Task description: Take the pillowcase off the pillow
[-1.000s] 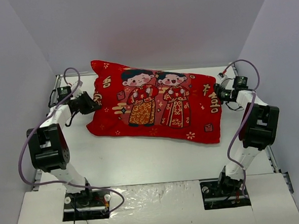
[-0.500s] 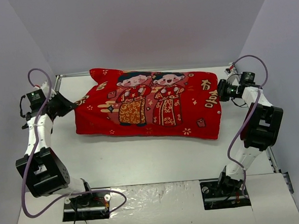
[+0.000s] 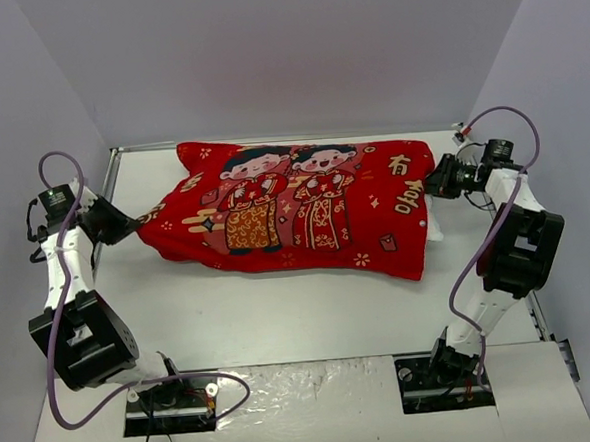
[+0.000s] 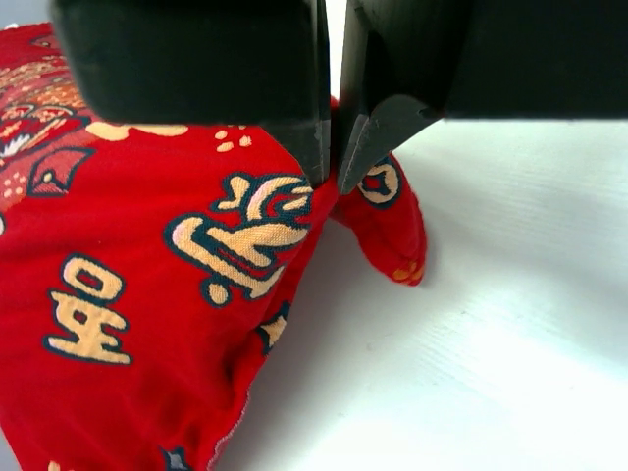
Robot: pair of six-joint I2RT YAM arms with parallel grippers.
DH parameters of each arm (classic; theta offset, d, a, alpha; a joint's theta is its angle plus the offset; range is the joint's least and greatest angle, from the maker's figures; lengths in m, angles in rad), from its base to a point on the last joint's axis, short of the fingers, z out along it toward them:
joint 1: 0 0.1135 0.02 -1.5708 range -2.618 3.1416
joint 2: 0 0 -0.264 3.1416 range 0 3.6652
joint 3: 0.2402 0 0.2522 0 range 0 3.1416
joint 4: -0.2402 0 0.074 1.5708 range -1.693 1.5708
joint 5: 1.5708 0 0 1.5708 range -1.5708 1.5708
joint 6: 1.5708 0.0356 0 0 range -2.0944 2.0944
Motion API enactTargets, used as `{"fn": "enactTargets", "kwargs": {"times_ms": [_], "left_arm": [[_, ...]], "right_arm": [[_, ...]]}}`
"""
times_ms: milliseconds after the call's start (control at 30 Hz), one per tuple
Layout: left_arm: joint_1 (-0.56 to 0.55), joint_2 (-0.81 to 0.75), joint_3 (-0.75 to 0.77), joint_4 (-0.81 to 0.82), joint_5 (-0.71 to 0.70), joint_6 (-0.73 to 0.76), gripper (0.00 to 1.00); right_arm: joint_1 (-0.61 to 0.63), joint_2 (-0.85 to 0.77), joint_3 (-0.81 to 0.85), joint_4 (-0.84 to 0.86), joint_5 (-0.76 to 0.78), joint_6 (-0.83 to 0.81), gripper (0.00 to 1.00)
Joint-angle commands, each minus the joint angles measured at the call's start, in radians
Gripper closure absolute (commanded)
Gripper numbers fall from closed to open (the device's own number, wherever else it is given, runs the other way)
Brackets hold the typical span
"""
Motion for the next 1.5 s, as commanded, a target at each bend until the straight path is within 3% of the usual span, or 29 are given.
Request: {"fn": "enactTargets", "kwargs": {"times_ms": [0, 267, 433, 500, 633, 667, 700, 767, 933, 967, 1067, 1300, 1467], "left_arm": [[0.111, -0.032, 0.108, 0.036, -0.332, 0.055, 0.98], [0.114, -0.014, 0.196, -0.028, -0.429, 0.082, 0.98], [0.114, -0.014, 0.205, -0.04, -0.455, 0.082, 0.98], [0.116, -0.02, 0.182, 0.008, -0.416, 0.067, 0.98], [0.076, -0.002, 0.101, 0.148, -0.126, -0.002, 0.98], [0.032, 0.005, 0.098, 0.145, -0.118, 0.003, 0.97], [0.006, 0.011, 0.09, 0.145, -0.112, 0.021, 0.95], [-0.059, 0.015, 0.087, 0.132, -0.122, 0.036, 0.95], [-0.079, 0.003, 0.036, 0.147, -0.121, 0.017, 0.98], [-0.08, 0.0, 0.032, 0.147, -0.121, 0.015, 0.98], [-0.088, -0.015, 0.009, 0.147, -0.122, 0.01, 0.98], [-0.11, -0.07, -0.042, 0.144, -0.129, -0.006, 0.98], [-0.131, -0.092, -0.076, 0.141, -0.129, -0.025, 0.98]], "right_arm": [[-0.145, -0.065, 0.083, 0.095, 0.238, -0.052, 1.0], [-0.229, -0.097, 0.076, 0.075, 0.268, -0.069, 1.0], [-0.286, -0.136, 0.037, 0.003, 0.281, -0.161, 1.0], [-0.32, -0.128, 0.025, -0.037, 0.213, -0.222, 1.0], [-0.274, -0.128, -0.012, -0.213, 0.033, -0.327, 0.99], [-0.239, -0.14, -0.029, -0.233, 0.019, -0.339, 0.93], [-0.156, -0.146, -0.041, -0.241, 0.021, -0.313, 0.76], [-0.072, -0.154, -0.076, -0.239, -0.002, -0.27, 0.58], [0.188, -0.111, -0.075, -0.198, -0.07, -0.123, 0.31], [0.211, -0.105, -0.072, -0.183, -0.058, -0.046, 0.15], [0.288, -0.062, -0.061, -0.141, -0.022, 0.064, 0.1], [0.392, -0.005, -0.107, -0.127, -0.123, 0.107, 0.06], [0.418, 0.053, -0.092, -0.12, -0.41, 0.055, 0.0]]}}
